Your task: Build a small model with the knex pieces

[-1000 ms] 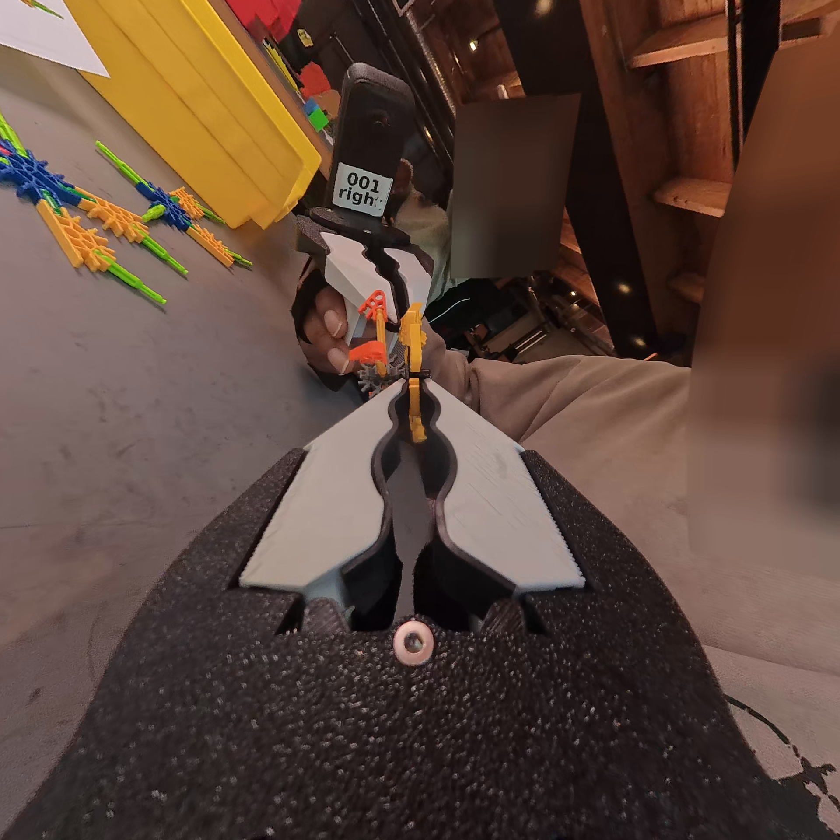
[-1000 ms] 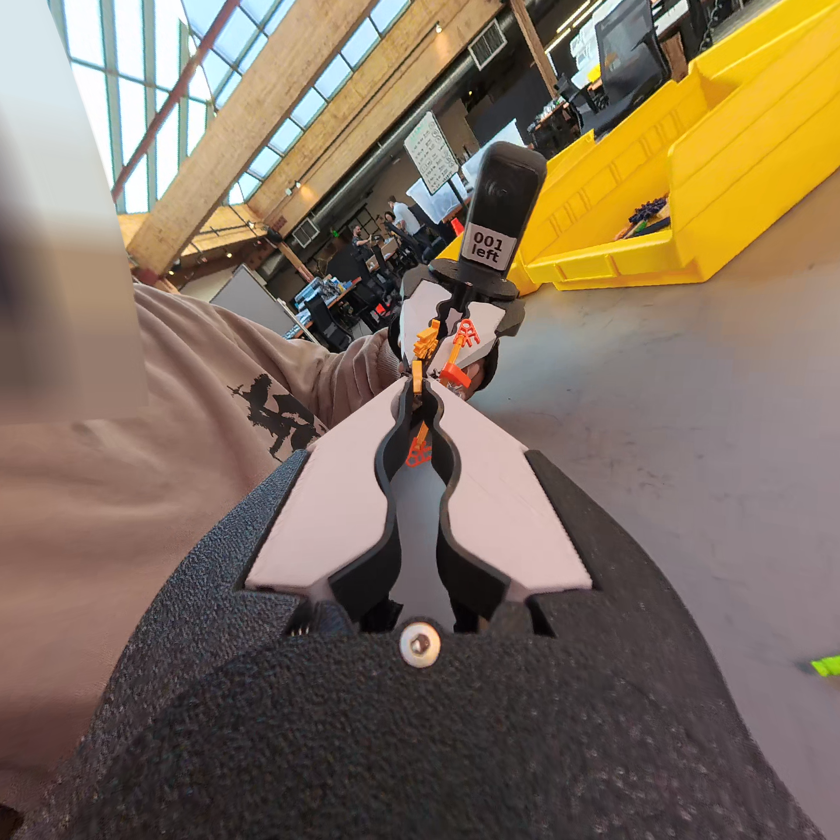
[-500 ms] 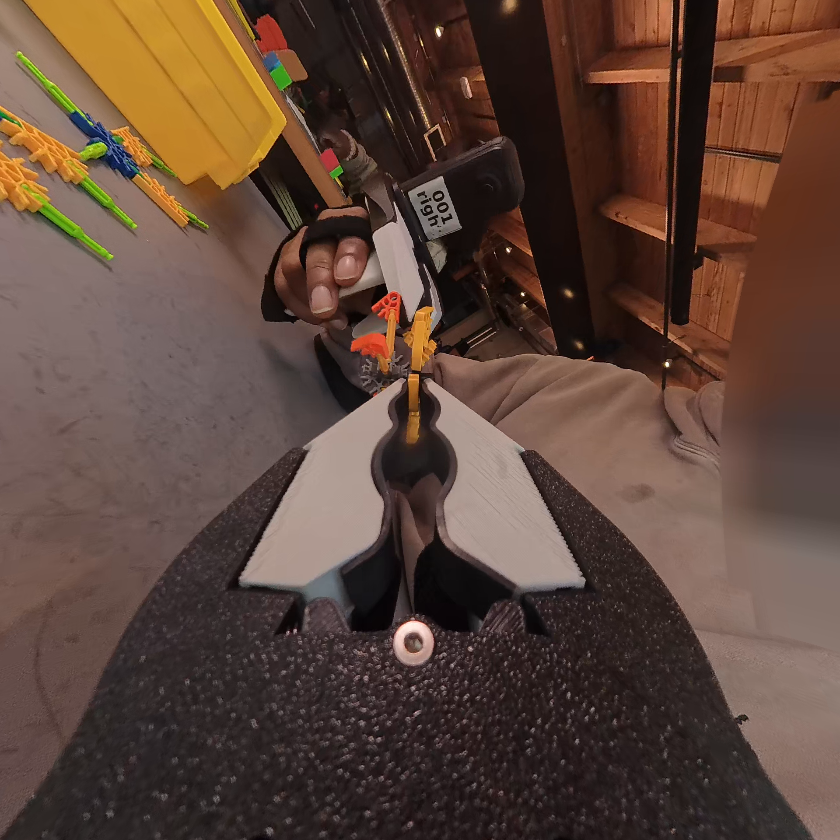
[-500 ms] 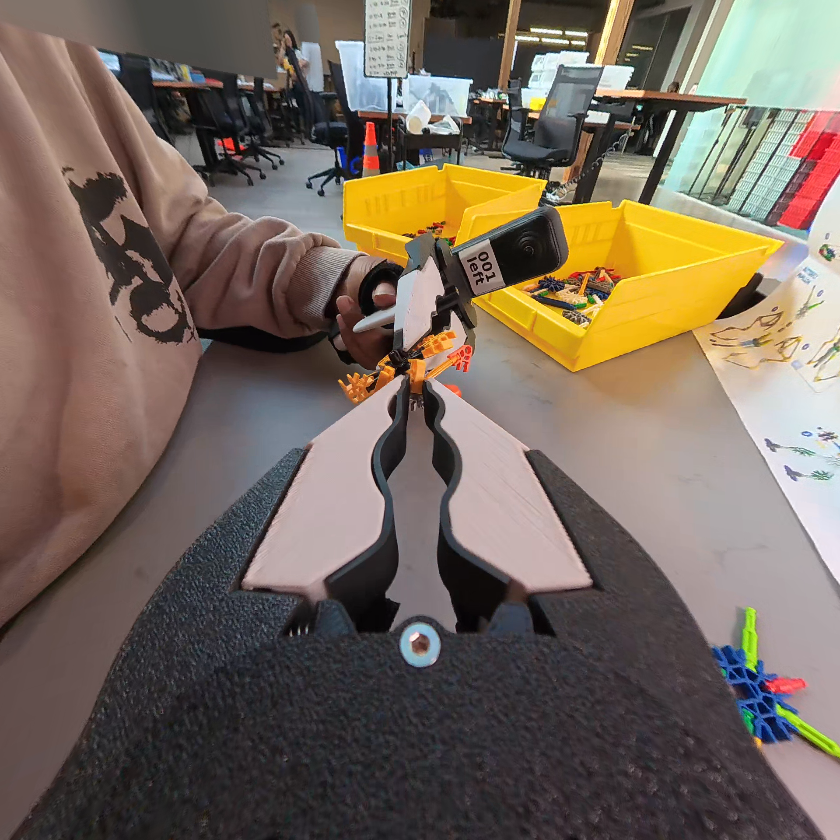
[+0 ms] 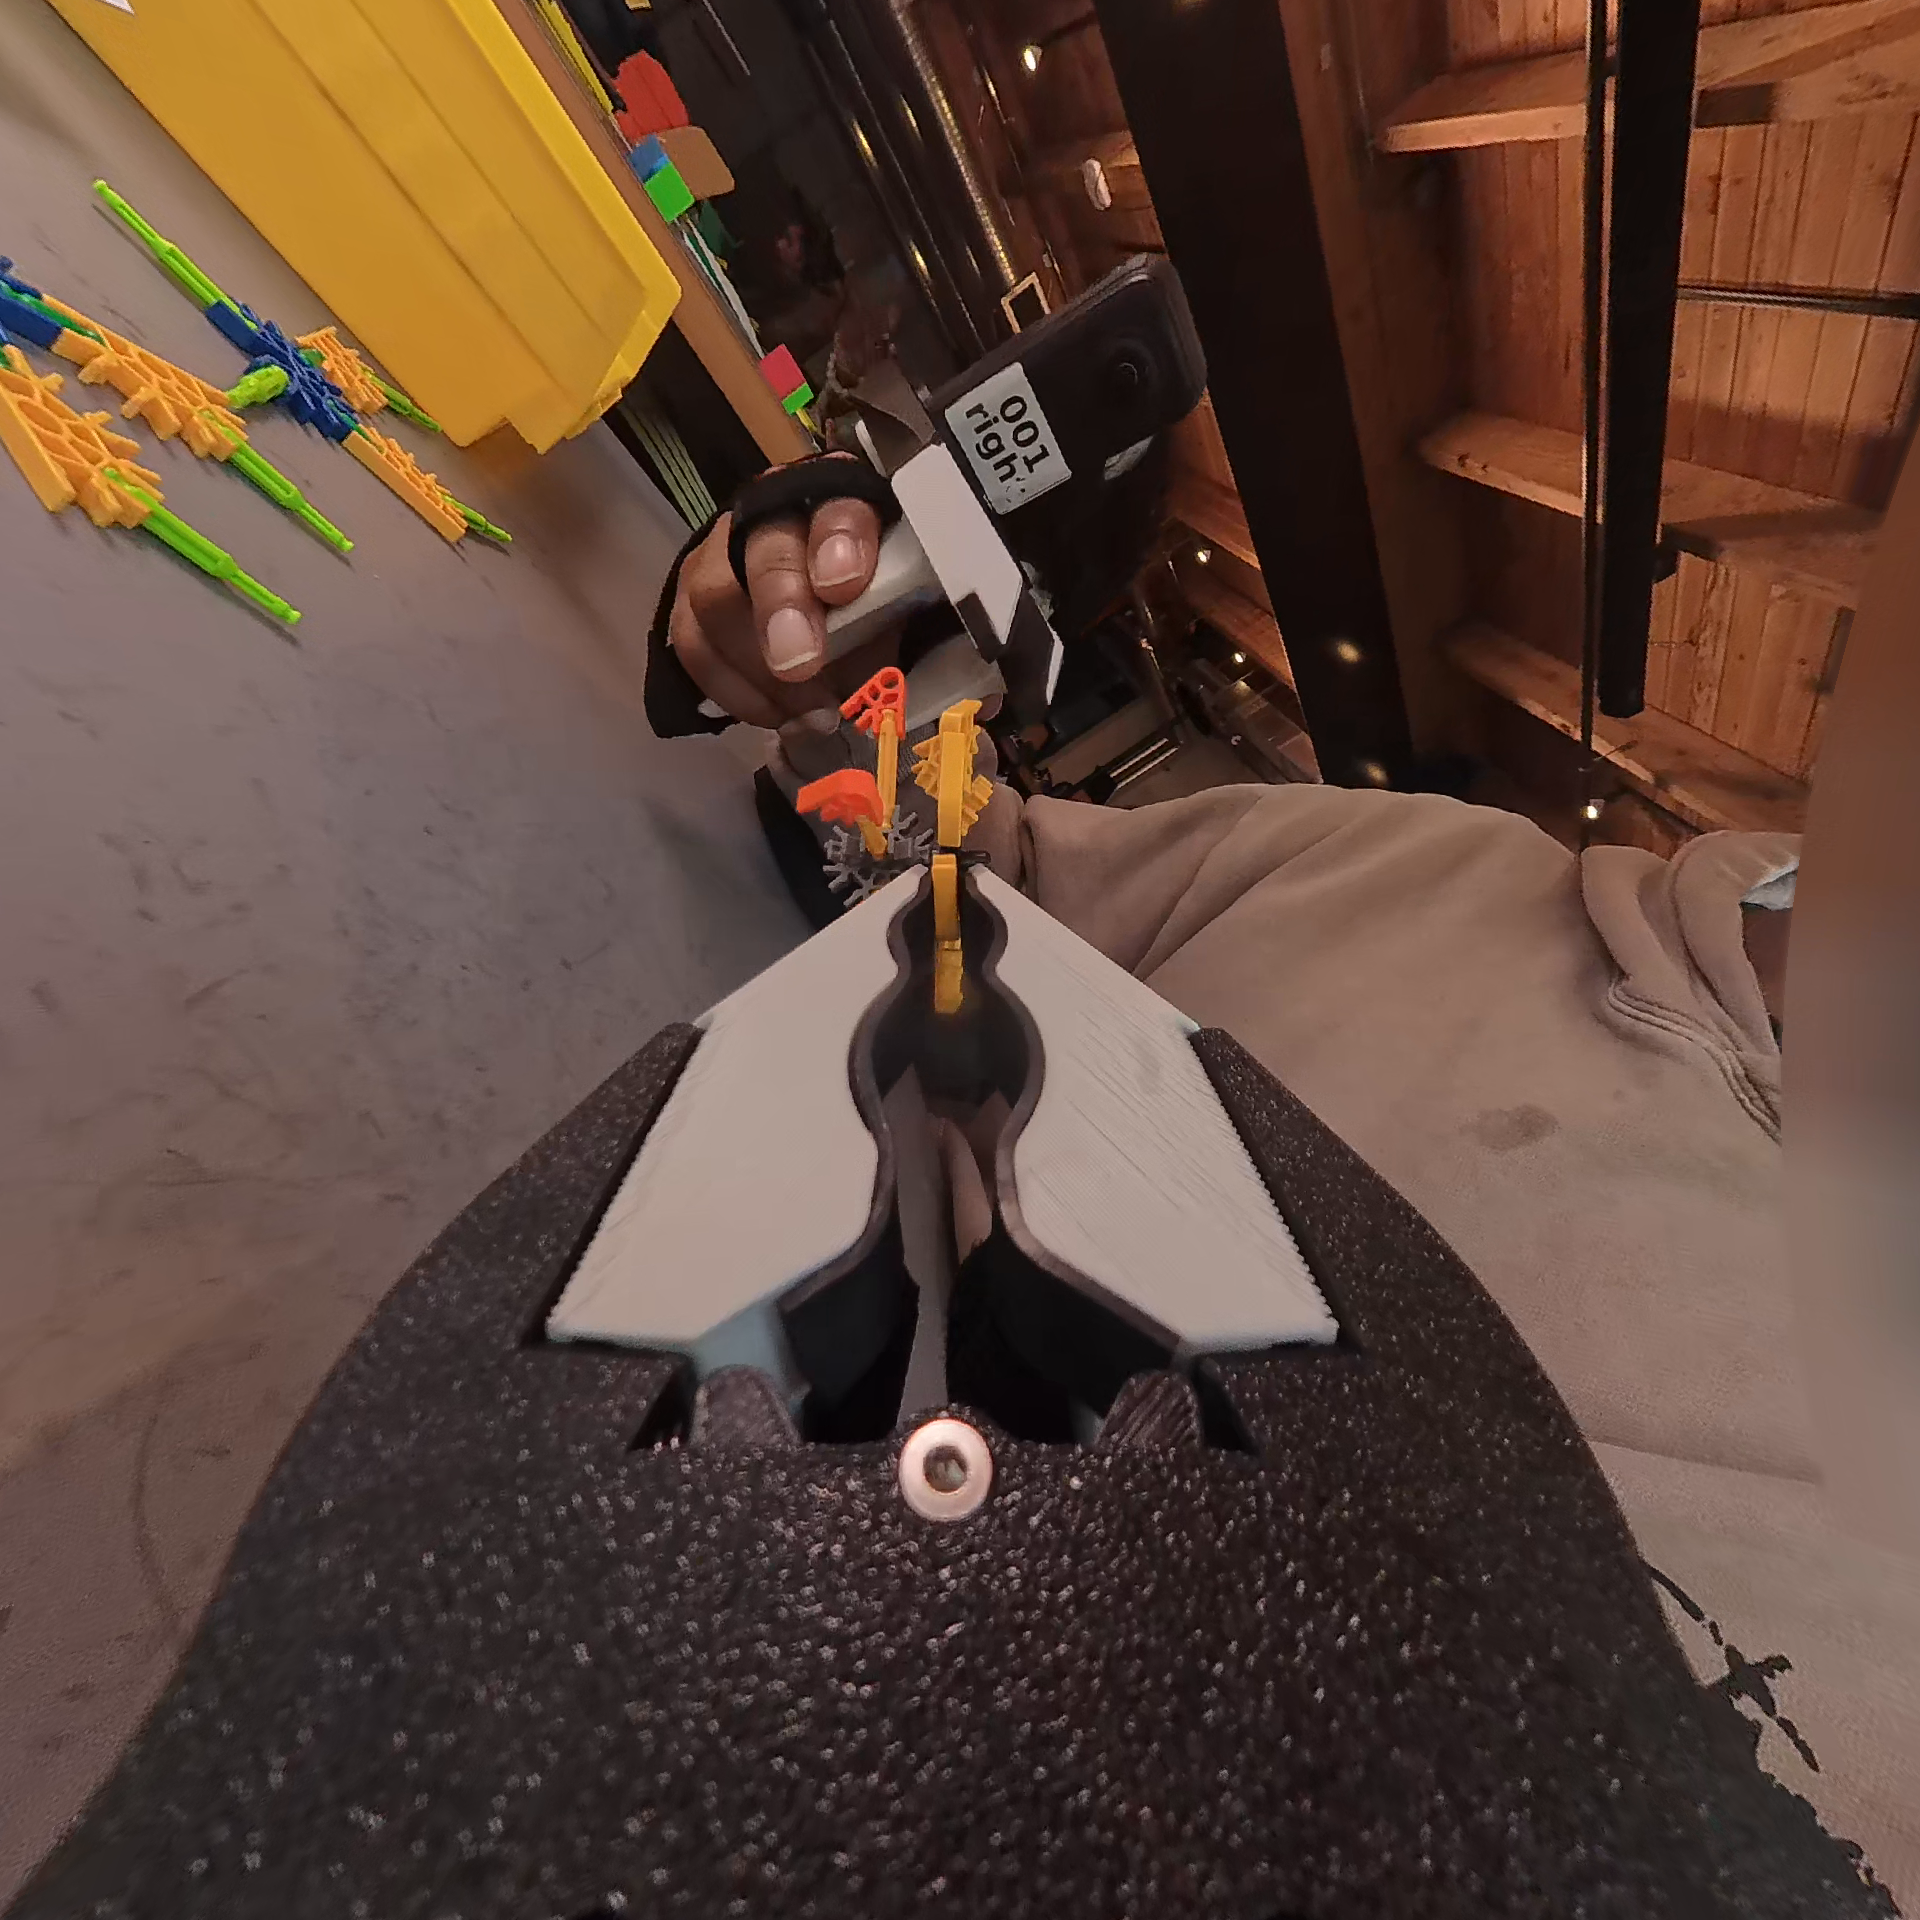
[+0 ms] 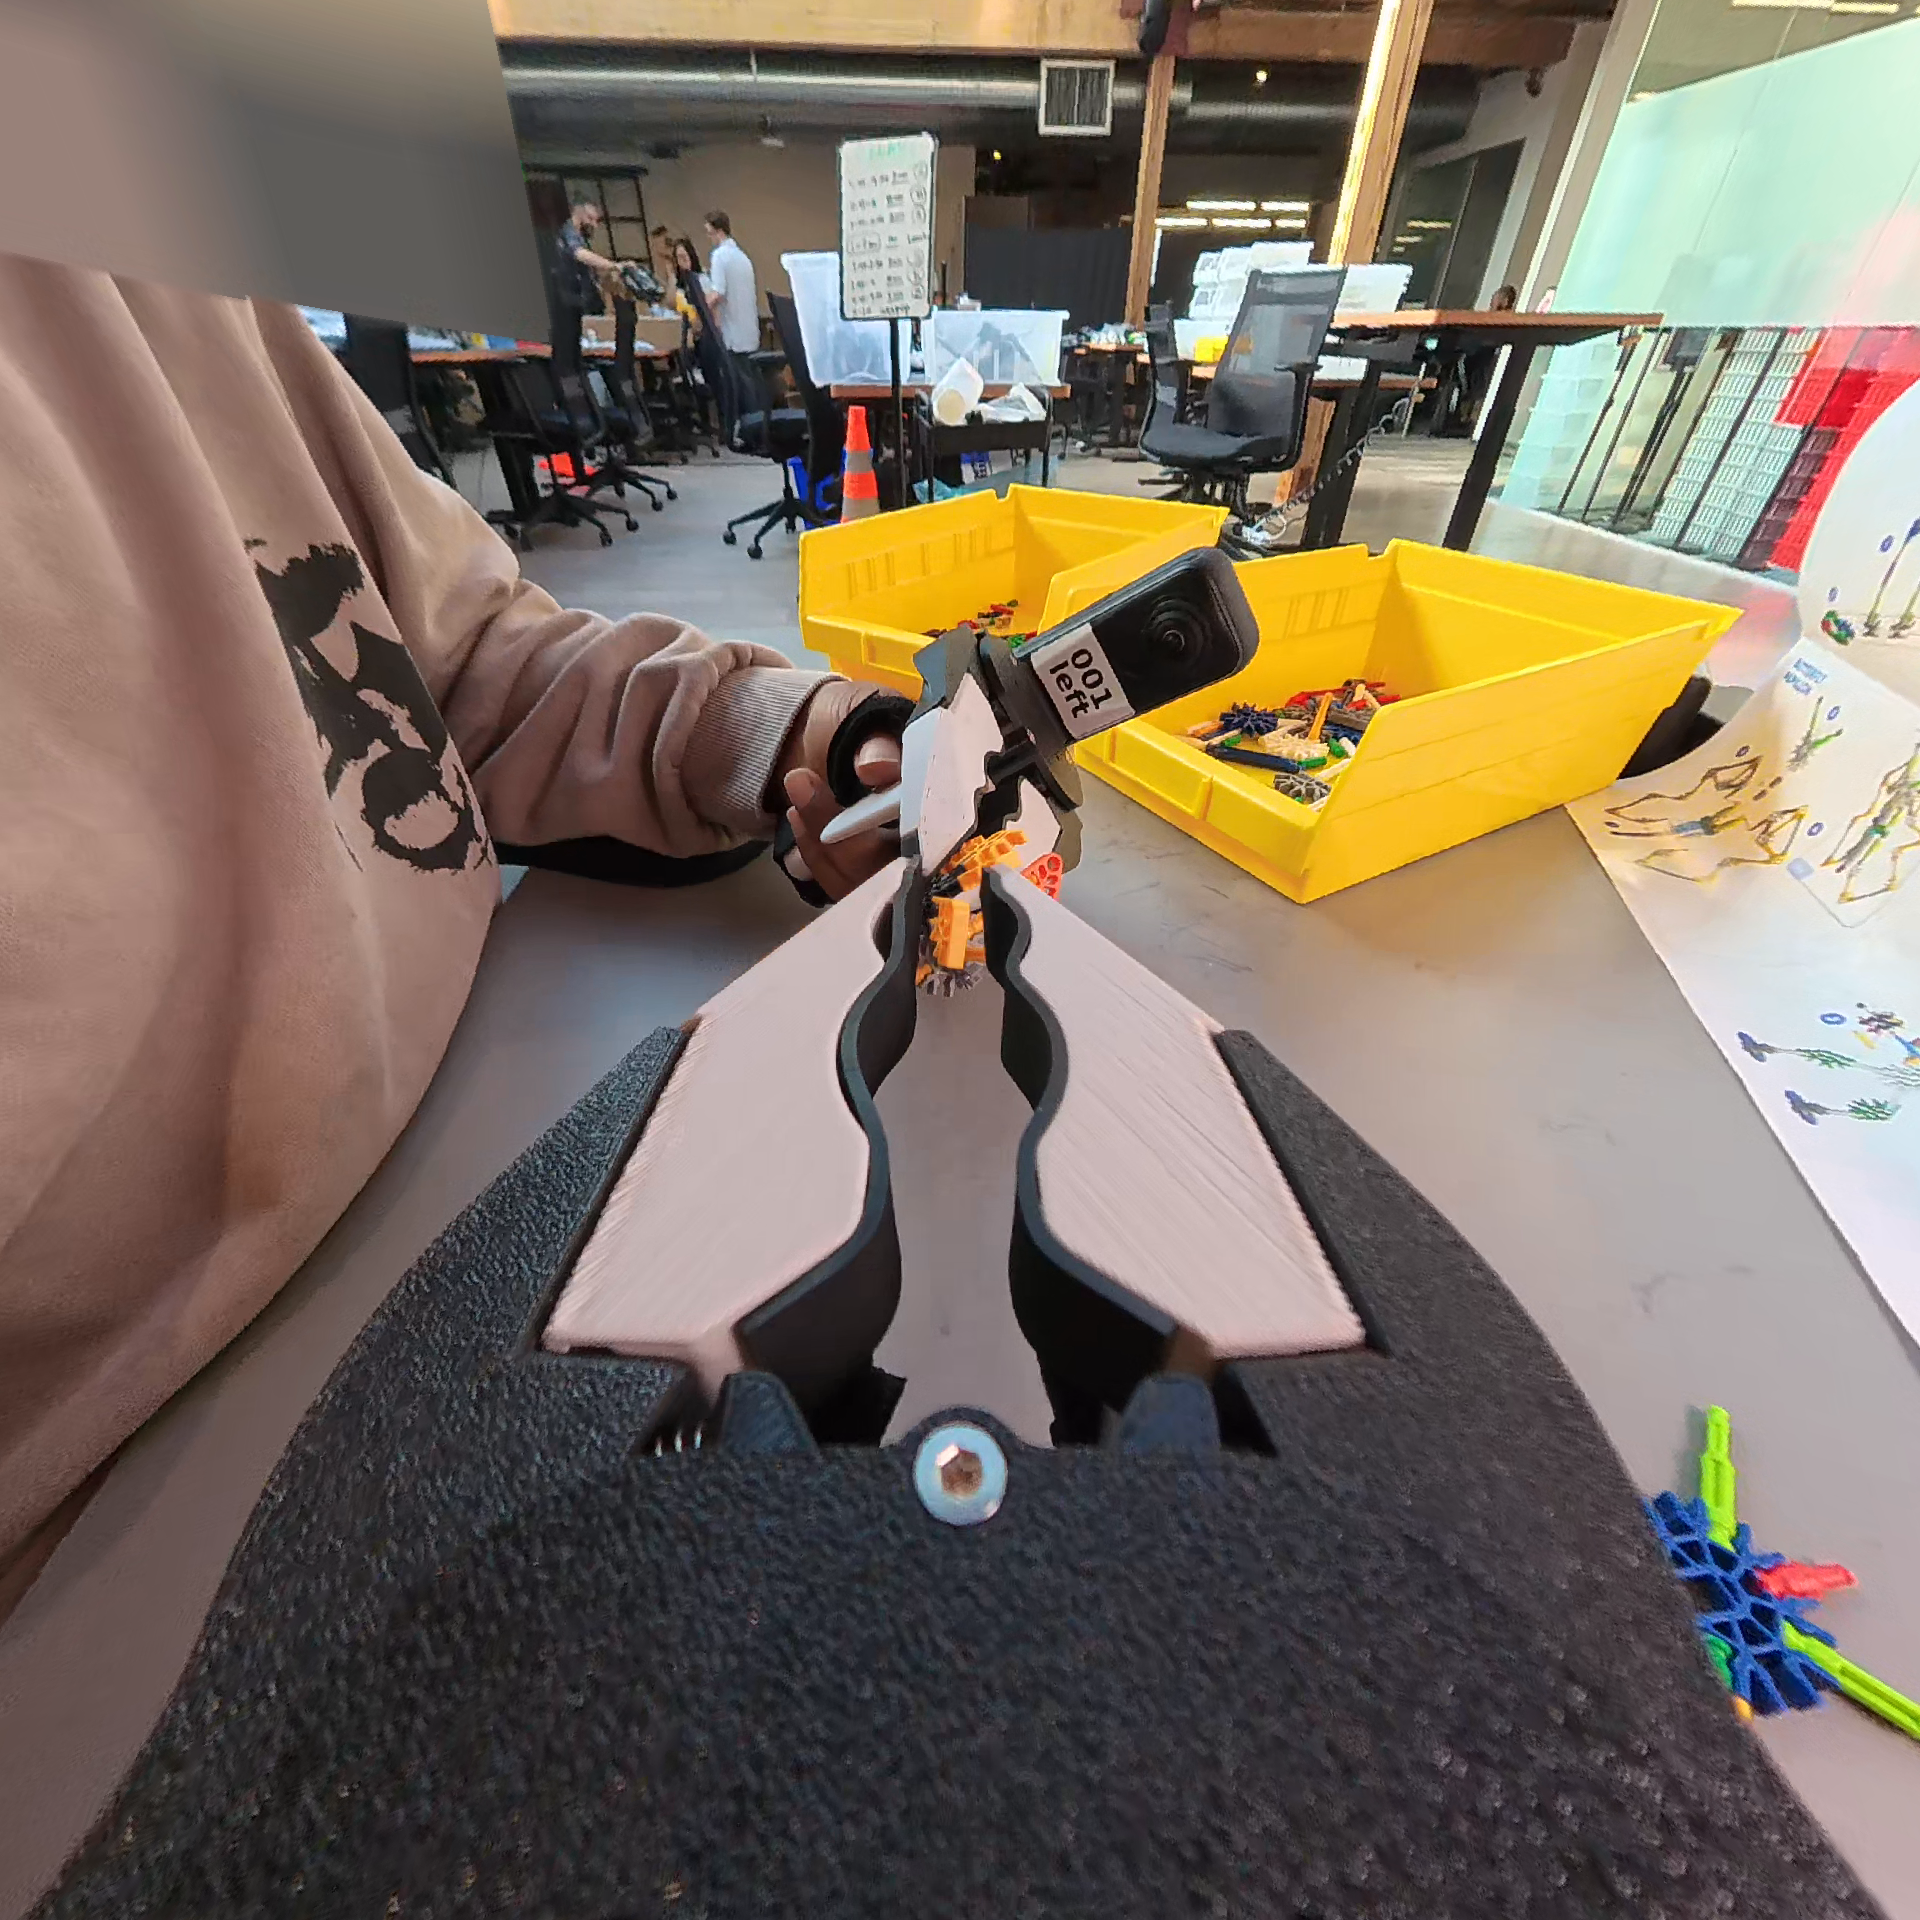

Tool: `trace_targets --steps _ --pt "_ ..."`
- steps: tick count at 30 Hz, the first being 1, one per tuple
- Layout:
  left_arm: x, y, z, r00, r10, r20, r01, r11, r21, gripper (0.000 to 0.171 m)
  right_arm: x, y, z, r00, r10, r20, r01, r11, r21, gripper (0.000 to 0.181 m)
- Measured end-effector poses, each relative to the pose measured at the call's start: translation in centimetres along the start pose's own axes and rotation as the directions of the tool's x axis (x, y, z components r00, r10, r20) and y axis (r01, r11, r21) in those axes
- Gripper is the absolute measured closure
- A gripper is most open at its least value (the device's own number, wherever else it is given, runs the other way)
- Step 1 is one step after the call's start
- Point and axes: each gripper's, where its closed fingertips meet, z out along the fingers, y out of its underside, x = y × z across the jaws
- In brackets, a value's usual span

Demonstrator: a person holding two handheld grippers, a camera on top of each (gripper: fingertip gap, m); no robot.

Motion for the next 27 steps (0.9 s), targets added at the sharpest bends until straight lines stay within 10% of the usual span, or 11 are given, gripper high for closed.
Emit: trace_targets --steps 27 --pt "0.8 0.6 0.4 0.987 -0.109 -0.122 0.107 0.994 -0.024 0.169 -1.1 0.7 0.1 0.987 0.105 0.119 -0.107 0.994 0.01 0.162"
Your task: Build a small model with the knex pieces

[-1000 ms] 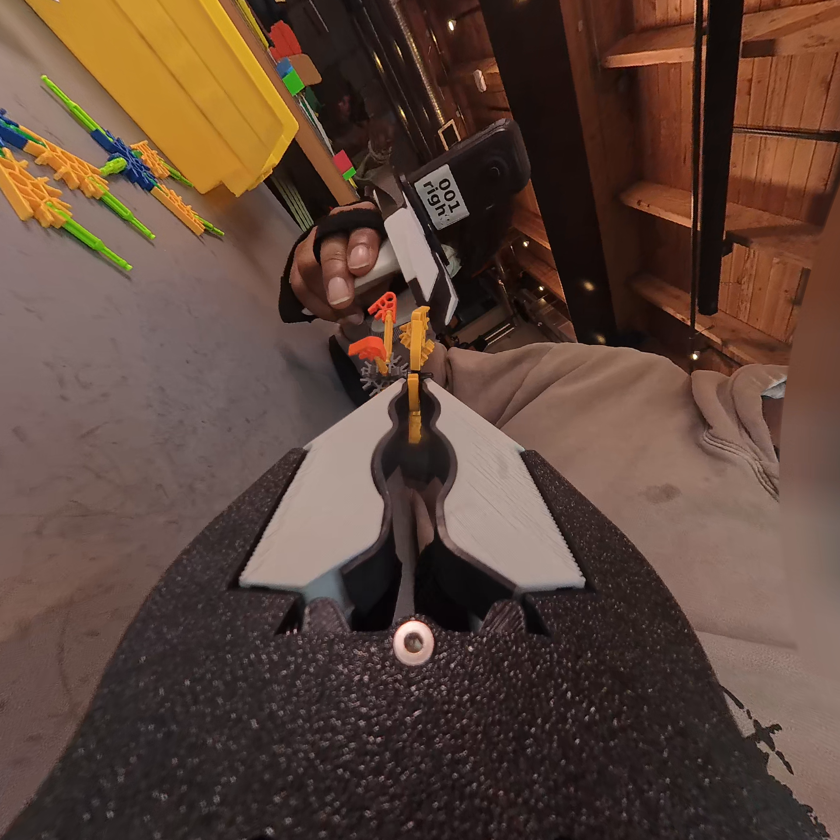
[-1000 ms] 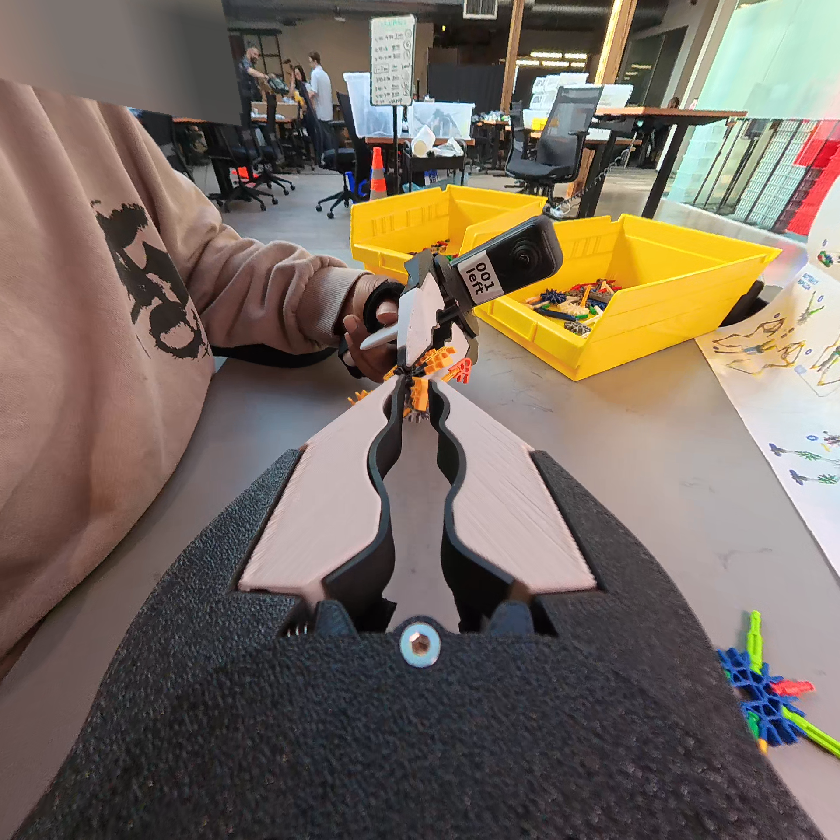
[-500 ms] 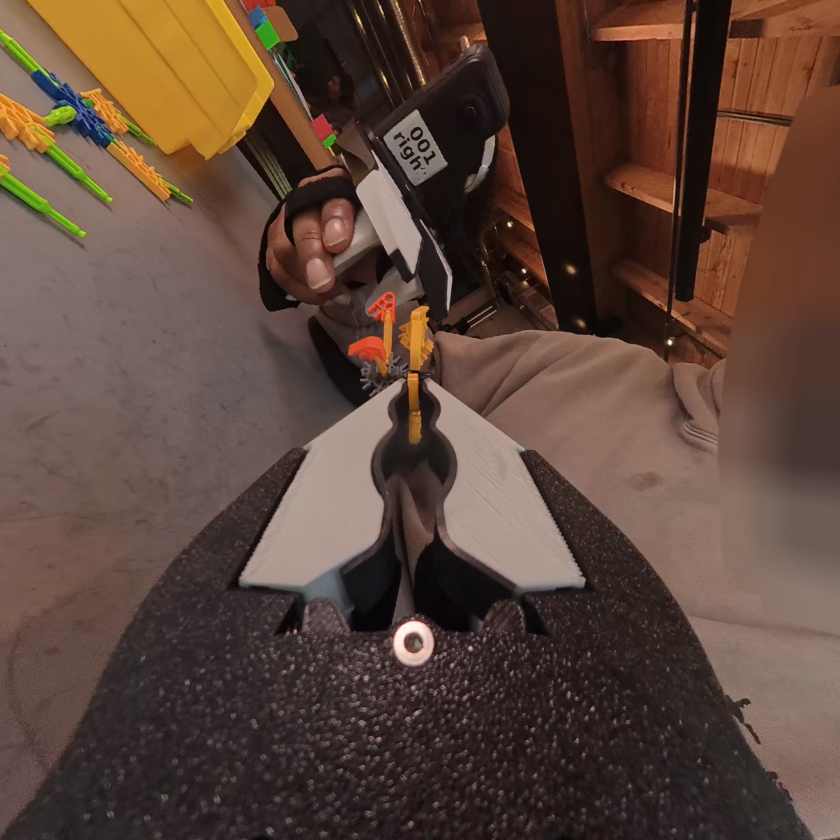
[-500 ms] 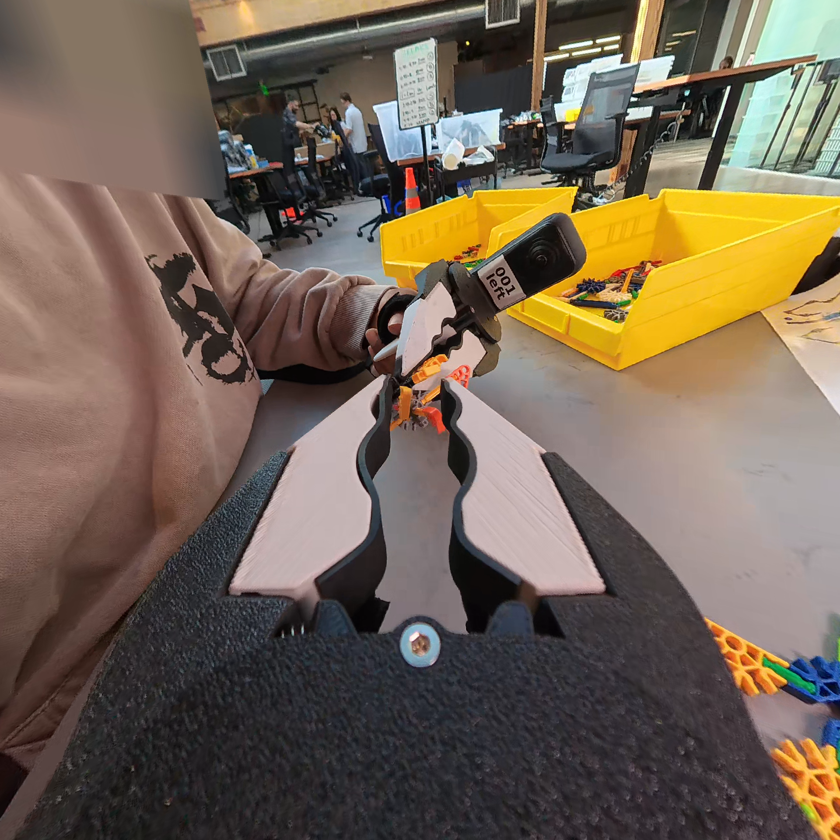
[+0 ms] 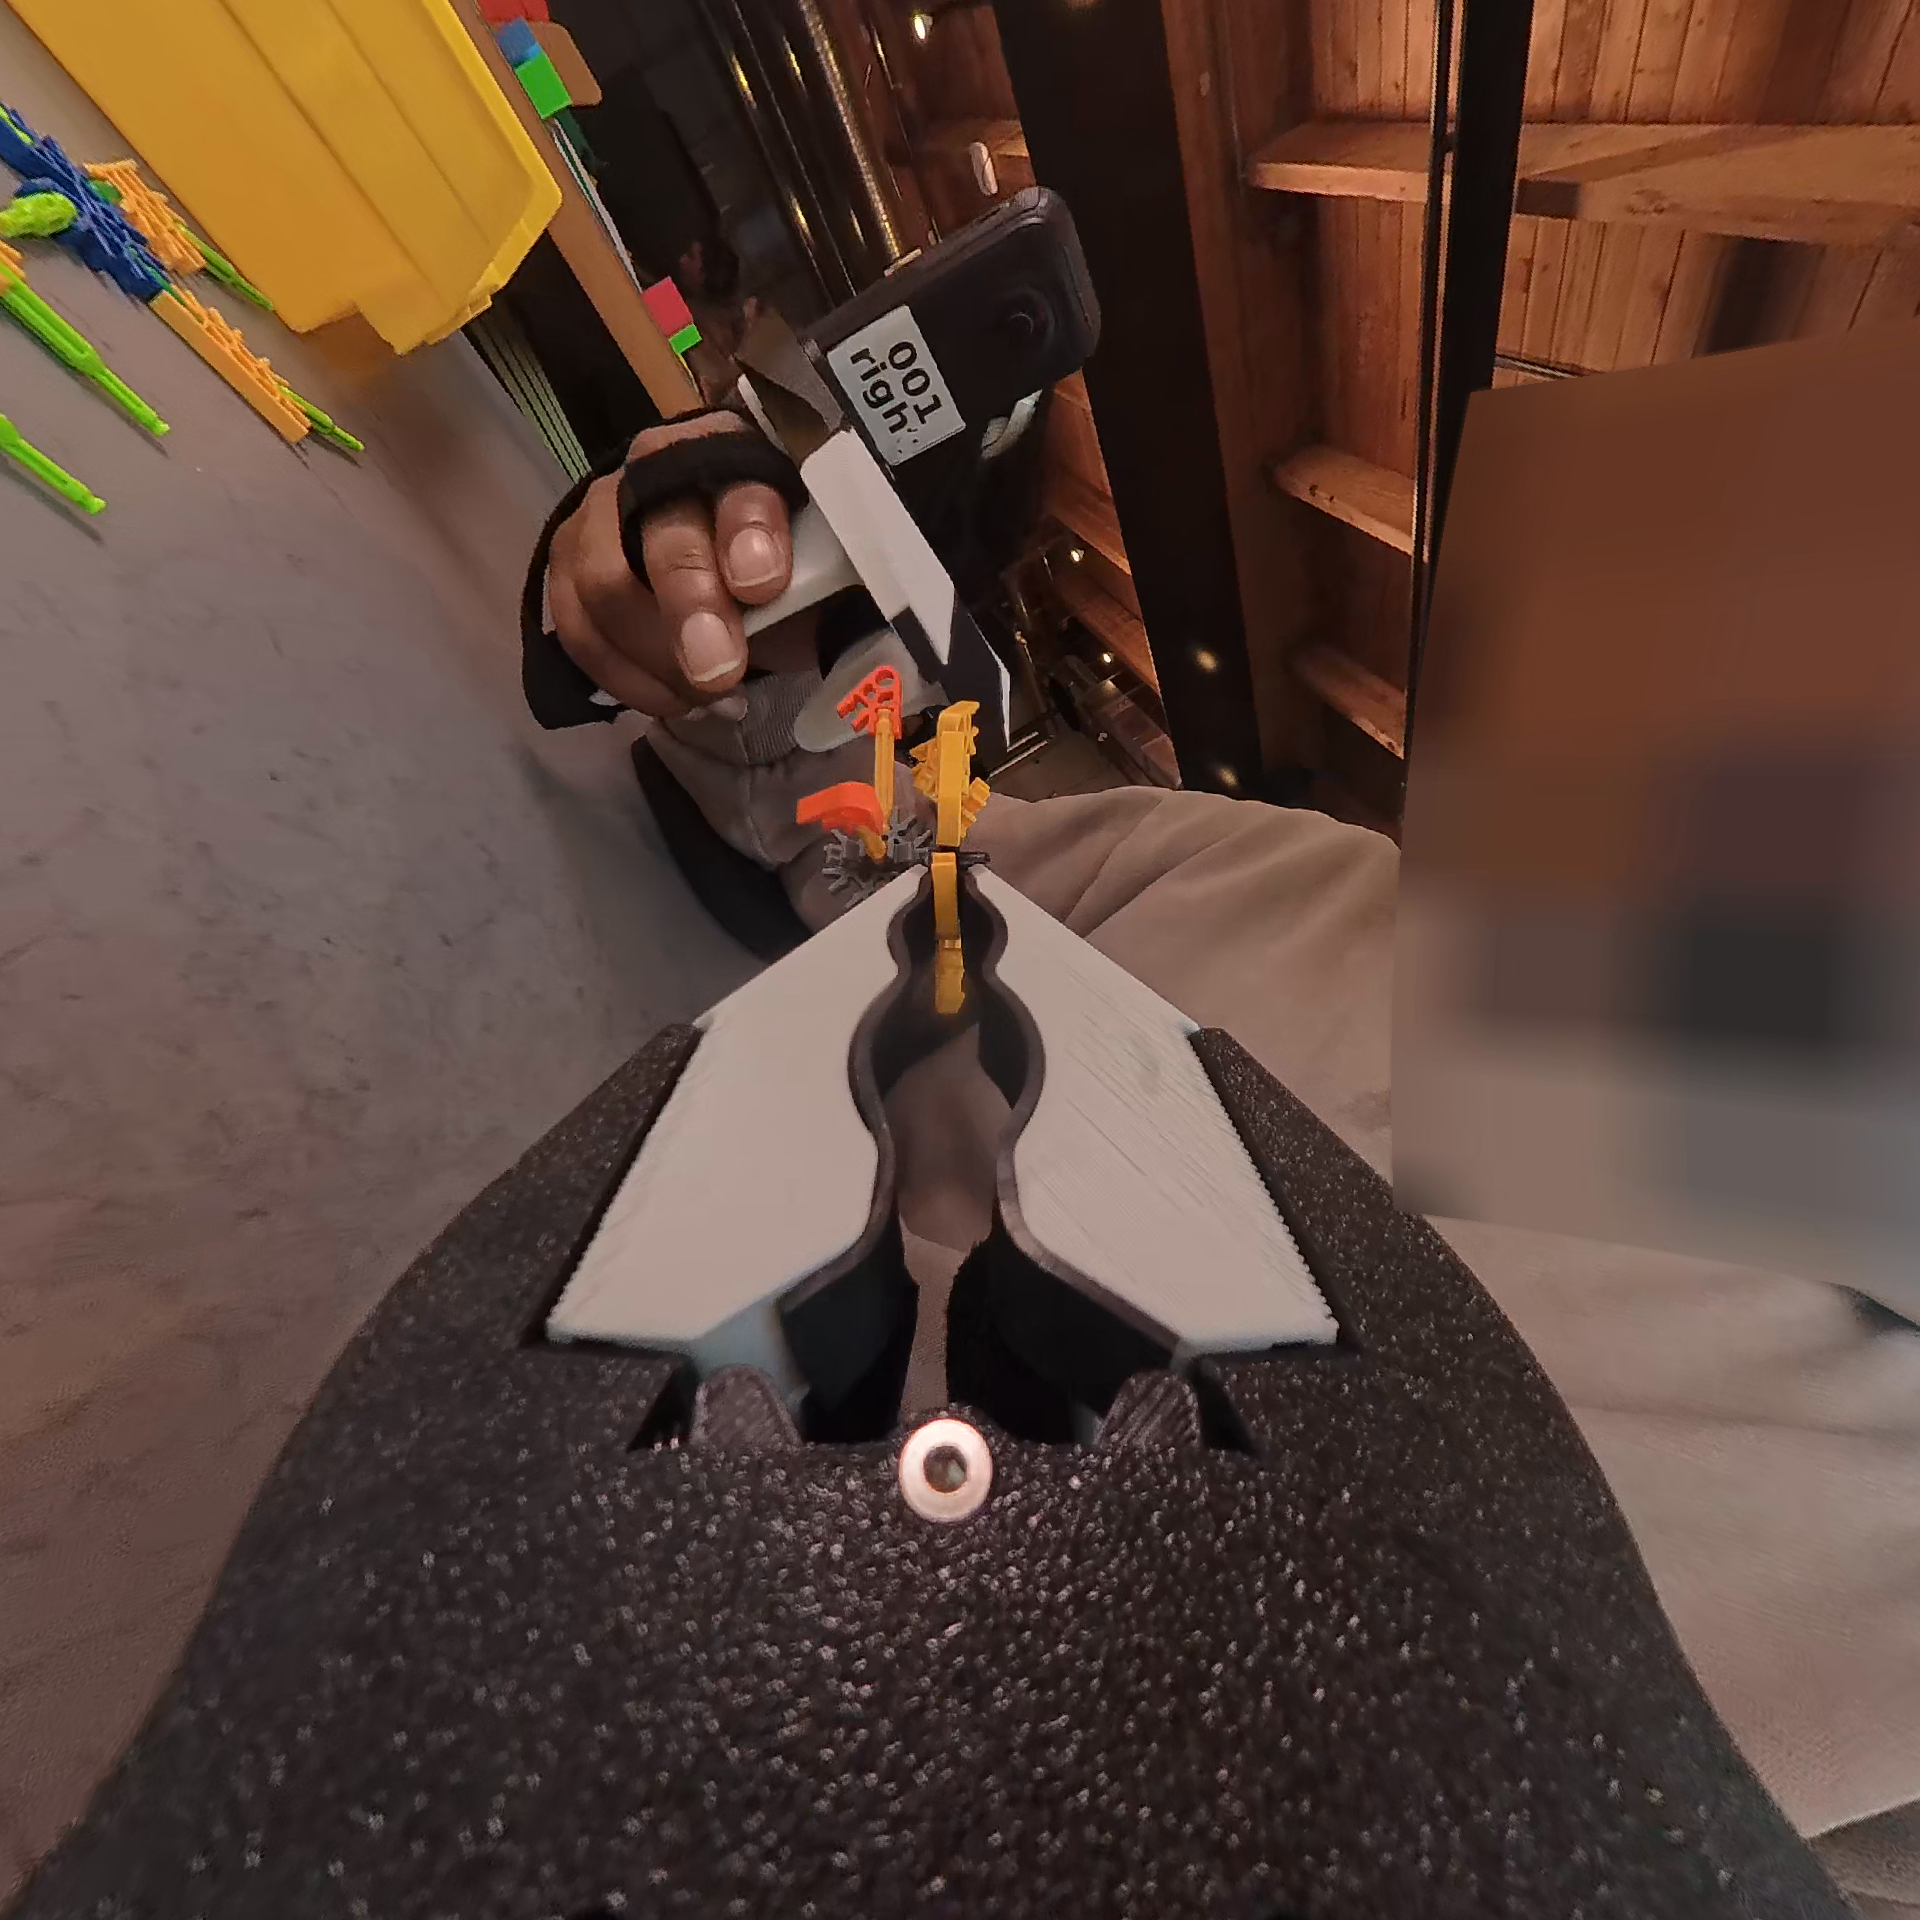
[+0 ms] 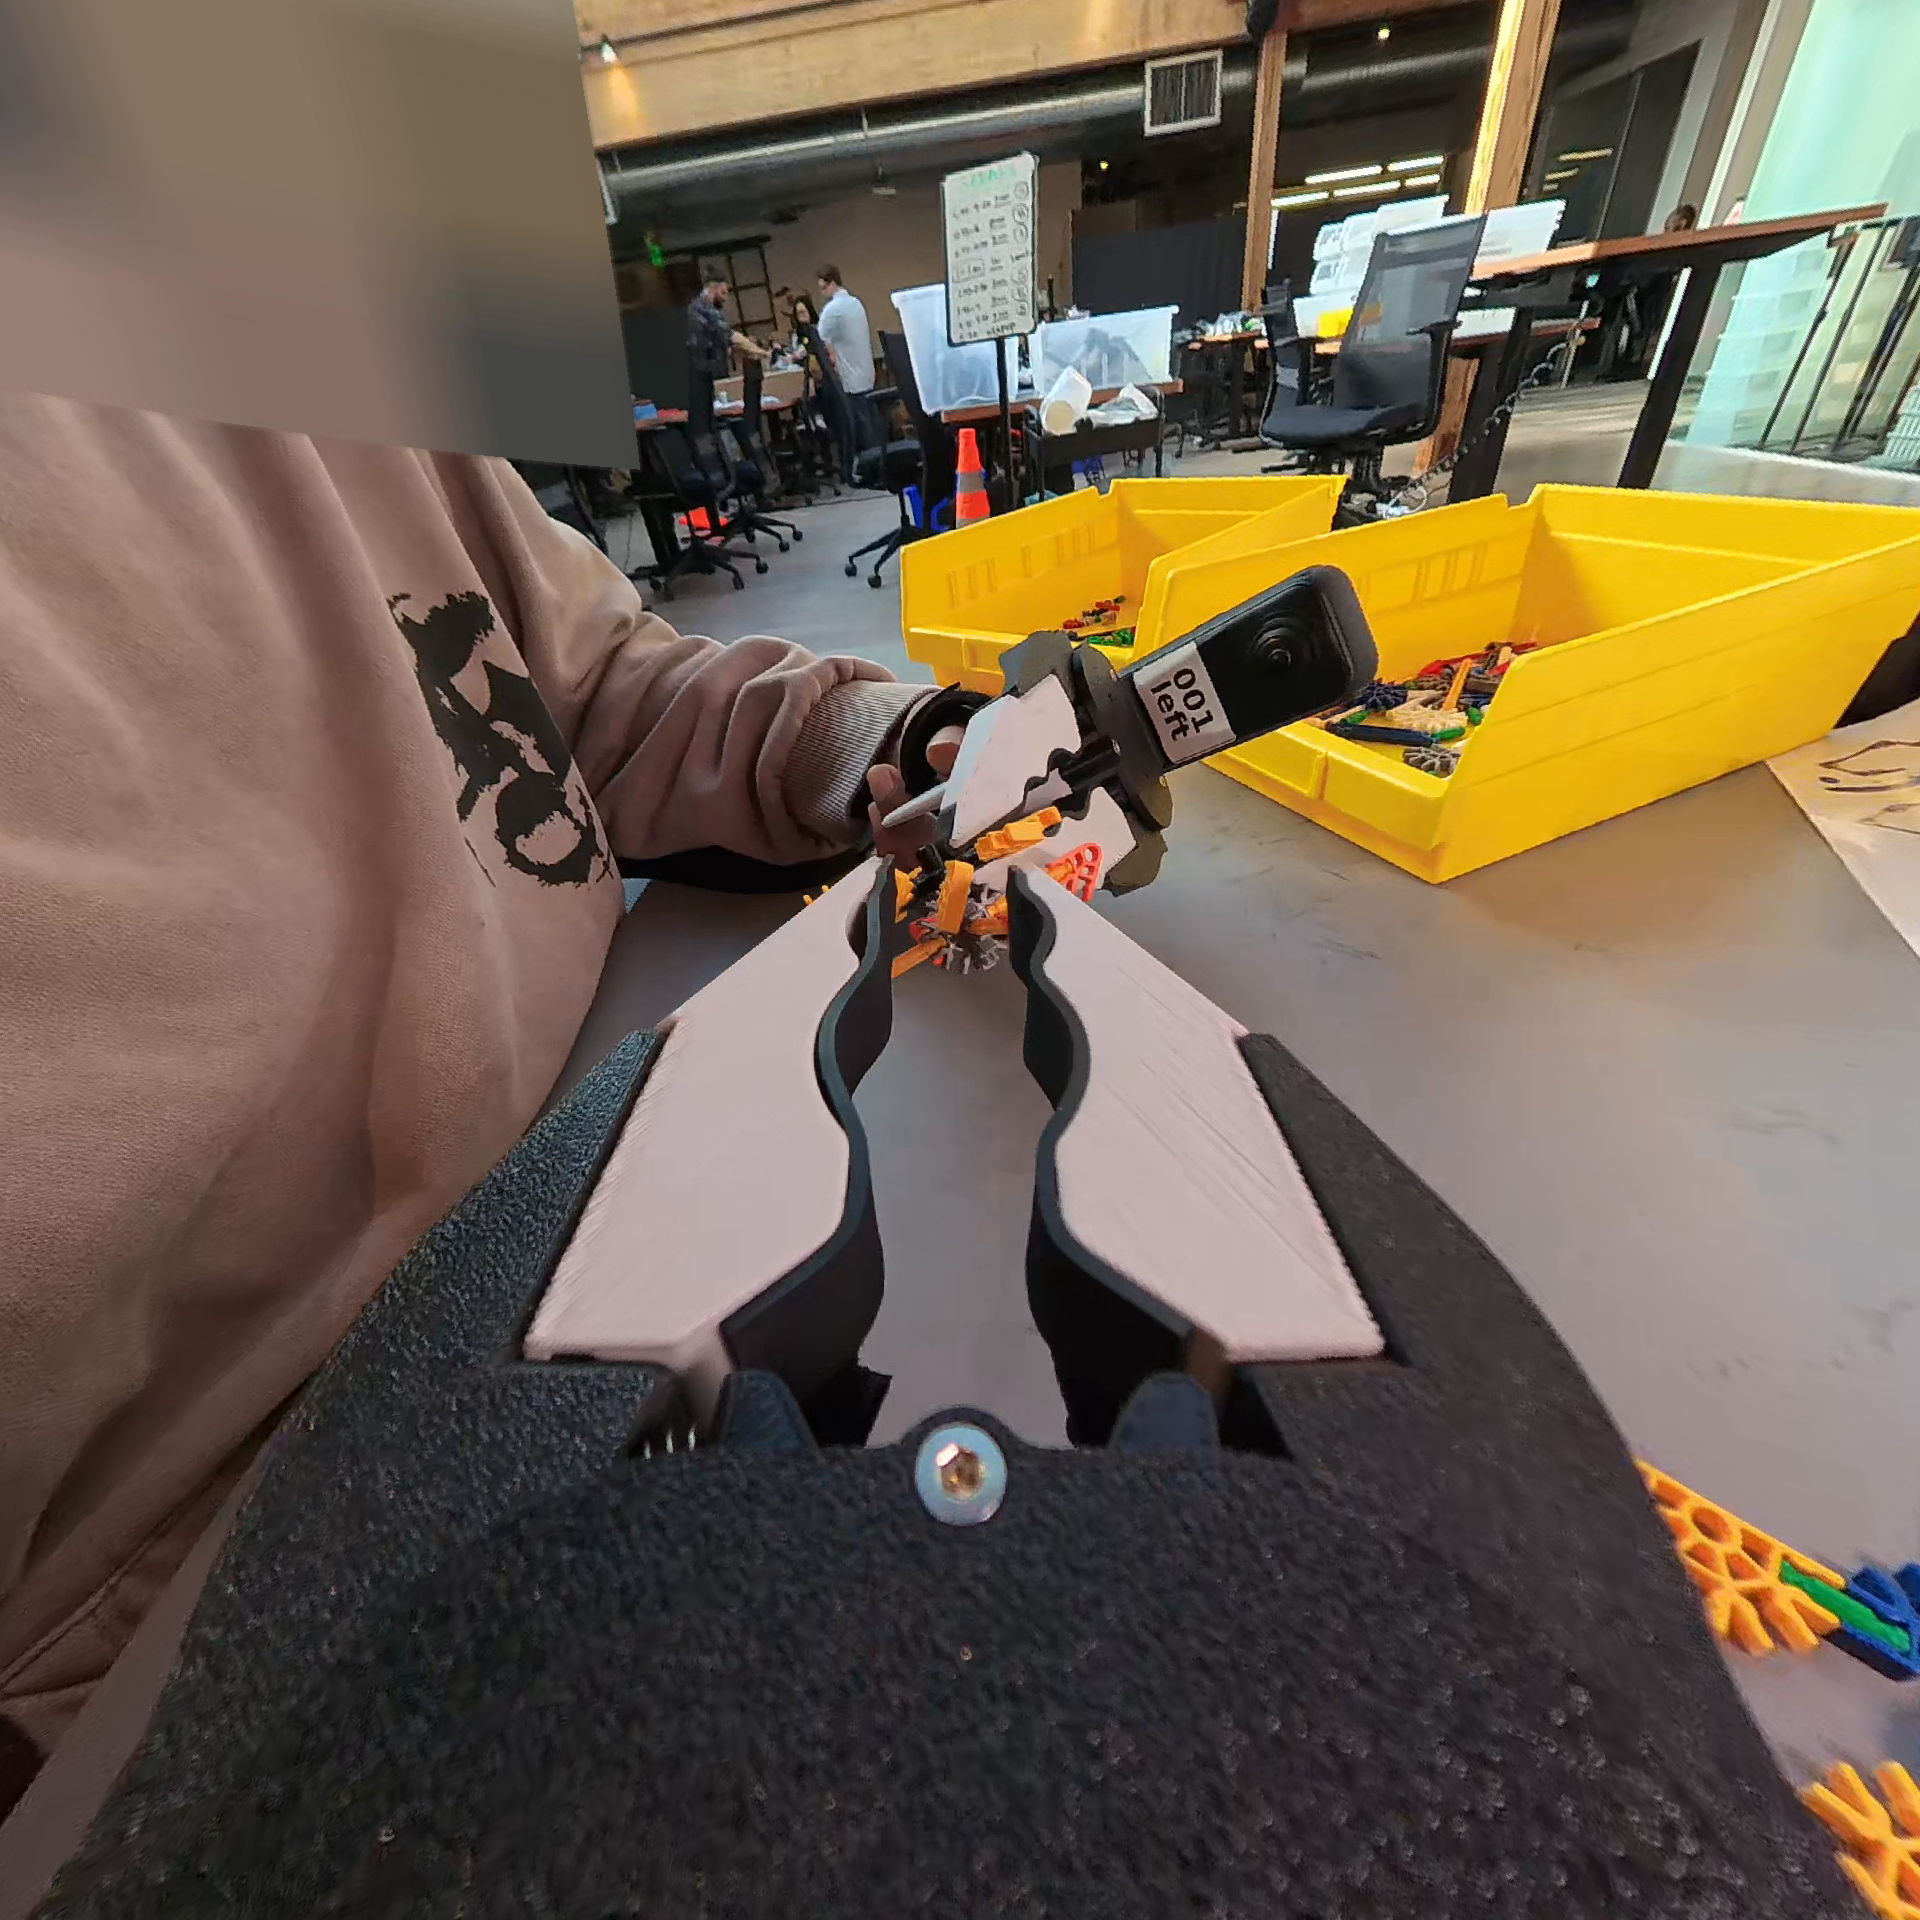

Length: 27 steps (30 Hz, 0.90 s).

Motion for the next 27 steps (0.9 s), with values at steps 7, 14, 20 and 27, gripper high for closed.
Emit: trace_targets --steps 7,14,20,27 --pt "-0.3 0.2 0.0 1.0 -0.014 0.006 0.014 1.0 -0.01 0.169 0.1 1.1 0.7 0.999 0.046 0.003 -0.046 0.997 -0.057 0.167" --pt "-0.2 0.4 0.2 1.0 -0.013 0.001 0.013 1.0 -0.02 0.169 -0.2 1.3 0.7 0.99 0.131 0.05 -0.128 0.99 -0.057 0.172" --pt "-0.3 0.0 -0.1 1.0 0.014 0.01 -0.015 1.0 0.002 0.169 -0.4 2.0 1.4 0.99 0.135 0.041 -0.131 0.987 -0.091 0.179" --pt "-0.9 -1.3 -0.6 0.972 0.184 0.149 -0.192 0.981 0.04 0.152 1.0 1.4 1.2 0.962 0.272 0.001 -0.272 0.962 -0.024 0.18"
